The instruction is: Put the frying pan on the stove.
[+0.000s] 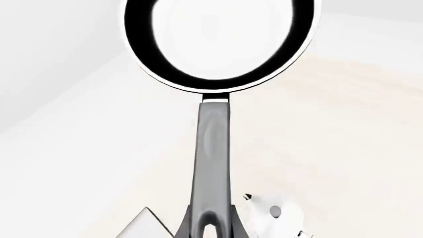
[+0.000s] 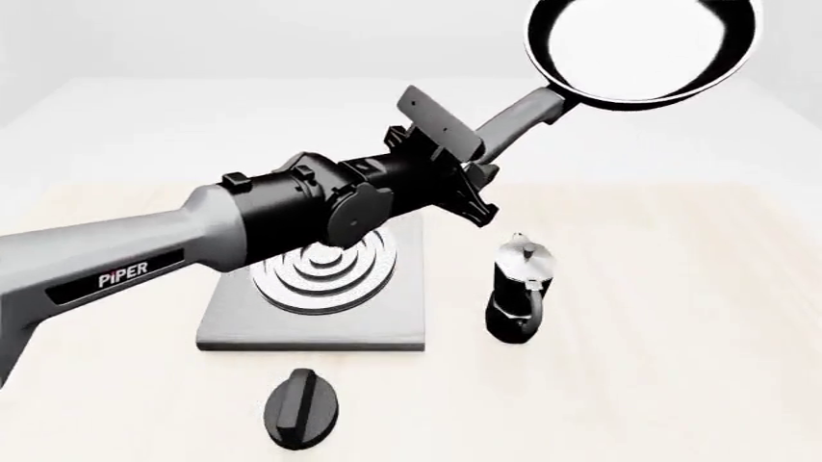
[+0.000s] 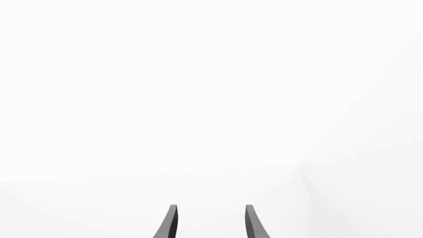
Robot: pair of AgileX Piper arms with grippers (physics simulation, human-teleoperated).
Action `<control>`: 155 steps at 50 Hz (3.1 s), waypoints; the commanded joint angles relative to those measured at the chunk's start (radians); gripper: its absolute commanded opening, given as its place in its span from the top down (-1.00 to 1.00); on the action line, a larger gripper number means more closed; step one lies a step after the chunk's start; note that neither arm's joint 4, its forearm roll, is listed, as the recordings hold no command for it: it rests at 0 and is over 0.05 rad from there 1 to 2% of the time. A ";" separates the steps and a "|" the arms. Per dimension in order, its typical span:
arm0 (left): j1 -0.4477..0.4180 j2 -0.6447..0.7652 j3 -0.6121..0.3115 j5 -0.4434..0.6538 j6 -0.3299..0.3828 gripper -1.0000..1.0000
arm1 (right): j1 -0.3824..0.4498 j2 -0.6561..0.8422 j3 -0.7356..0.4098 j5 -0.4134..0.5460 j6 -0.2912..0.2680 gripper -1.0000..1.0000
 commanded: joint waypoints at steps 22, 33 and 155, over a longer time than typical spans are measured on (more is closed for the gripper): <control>0.124 -0.192 0.283 -0.139 0.002 1.00 | -0.004 0.000 0.003 -0.001 0.004 -1.00; 0.162 -0.262 0.405 -0.186 -0.012 1.00 | -0.006 0.000 0.012 -0.007 0.005 -1.00; 0.457 -0.821 1.042 -0.024 -0.043 1.00 | -0.016 0.000 0.006 -0.003 0.008 -1.00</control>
